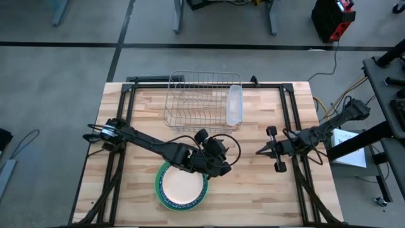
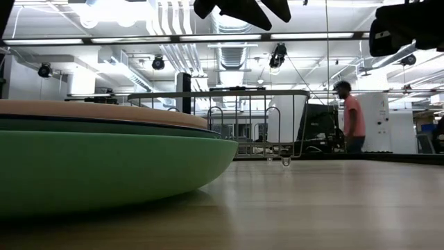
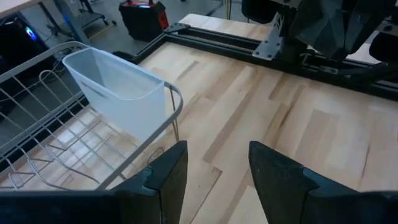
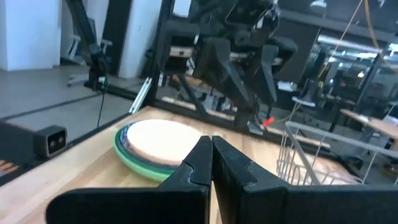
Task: Sort dishes
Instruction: Move the light pink plate to the center of the table
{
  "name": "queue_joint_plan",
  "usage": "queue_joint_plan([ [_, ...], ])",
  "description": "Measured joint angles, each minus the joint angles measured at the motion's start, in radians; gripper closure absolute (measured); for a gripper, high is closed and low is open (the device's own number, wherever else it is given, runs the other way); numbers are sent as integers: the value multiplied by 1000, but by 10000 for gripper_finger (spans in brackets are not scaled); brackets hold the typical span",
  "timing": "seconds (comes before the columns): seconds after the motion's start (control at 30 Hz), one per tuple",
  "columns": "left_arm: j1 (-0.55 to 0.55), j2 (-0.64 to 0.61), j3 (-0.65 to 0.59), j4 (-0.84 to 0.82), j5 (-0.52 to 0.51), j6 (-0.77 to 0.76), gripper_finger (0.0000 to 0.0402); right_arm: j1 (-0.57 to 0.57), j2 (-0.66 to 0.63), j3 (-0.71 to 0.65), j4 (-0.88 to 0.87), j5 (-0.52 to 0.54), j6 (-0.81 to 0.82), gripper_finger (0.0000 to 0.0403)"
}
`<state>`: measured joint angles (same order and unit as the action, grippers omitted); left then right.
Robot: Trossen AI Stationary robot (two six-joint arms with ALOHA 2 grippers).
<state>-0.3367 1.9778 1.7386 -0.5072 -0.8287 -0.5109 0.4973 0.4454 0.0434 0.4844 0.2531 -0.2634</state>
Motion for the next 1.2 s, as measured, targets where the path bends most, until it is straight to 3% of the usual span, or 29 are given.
queue_joint_plan([
  [0.4, 0, 0, 0, 1, -68, -107, 240, 0, 0, -23, 83, -54, -24, 403],
  [0.8, 0, 0, 0, 106, -130, -133, 240, 0, 1, -34, 11, -52, -26, 403],
  [1.1, 0, 0, 0, 144, -130, -128, 240, 0, 0, -34, 6, -43, -27, 403],
  [1.2, 0, 0, 0, 145, -81, -127, 240, 0, 0, -34, 0, -43, -33, 403],
])
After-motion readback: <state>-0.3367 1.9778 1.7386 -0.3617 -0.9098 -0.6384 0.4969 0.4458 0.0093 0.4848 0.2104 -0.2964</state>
